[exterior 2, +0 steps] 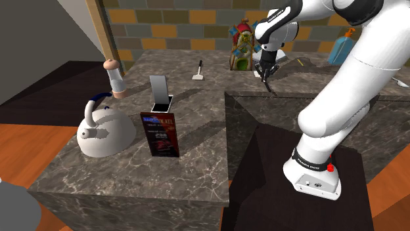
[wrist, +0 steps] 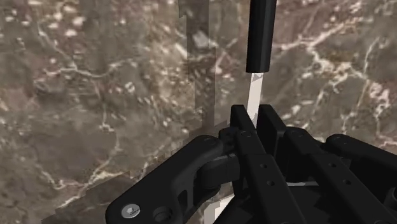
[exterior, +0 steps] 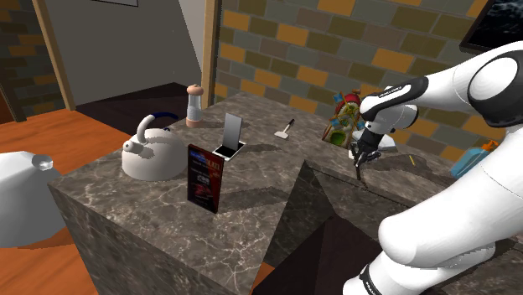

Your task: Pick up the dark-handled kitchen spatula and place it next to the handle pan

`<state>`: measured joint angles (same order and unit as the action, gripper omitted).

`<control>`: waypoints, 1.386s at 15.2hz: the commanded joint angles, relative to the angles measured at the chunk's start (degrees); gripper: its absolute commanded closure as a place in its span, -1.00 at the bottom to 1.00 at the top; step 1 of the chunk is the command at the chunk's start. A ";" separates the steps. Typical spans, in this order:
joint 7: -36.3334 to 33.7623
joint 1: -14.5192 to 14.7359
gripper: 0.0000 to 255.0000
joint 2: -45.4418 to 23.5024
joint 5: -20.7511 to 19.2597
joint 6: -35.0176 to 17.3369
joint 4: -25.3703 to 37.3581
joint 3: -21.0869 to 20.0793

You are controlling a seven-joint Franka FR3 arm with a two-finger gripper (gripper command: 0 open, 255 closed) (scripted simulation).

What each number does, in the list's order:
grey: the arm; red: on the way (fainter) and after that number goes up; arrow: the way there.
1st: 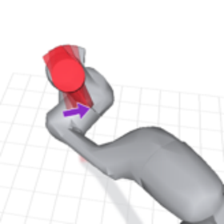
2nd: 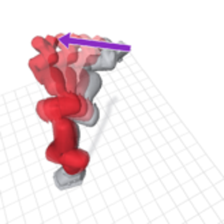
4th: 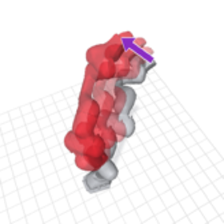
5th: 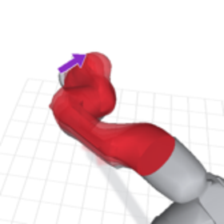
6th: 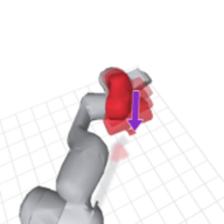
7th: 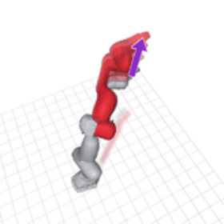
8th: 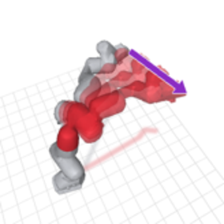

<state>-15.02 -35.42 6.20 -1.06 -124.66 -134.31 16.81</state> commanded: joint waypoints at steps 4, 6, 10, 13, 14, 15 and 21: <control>0.00 0.00 -1.00 -0.01 0.00 -0.02 -0.01 0.00; 0.00 0.00 -1.00 -0.01 0.00 -0.02 -0.01 0.00; -0.21 -0.02 -1.00 0.92 -0.27 1.98 1.11 -0.07; -0.67 -0.05 -1.00 3.04 -0.82 7.54 4.61 -0.30; -0.67 -0.05 -1.00 3.04 -0.82 7.54 4.61 -0.30; -0.67 -0.05 -1.00 3.06 -0.82 7.54 4.60 -0.31; -0.67 -0.05 -1.00 3.04 -0.82 7.54 4.61 -0.31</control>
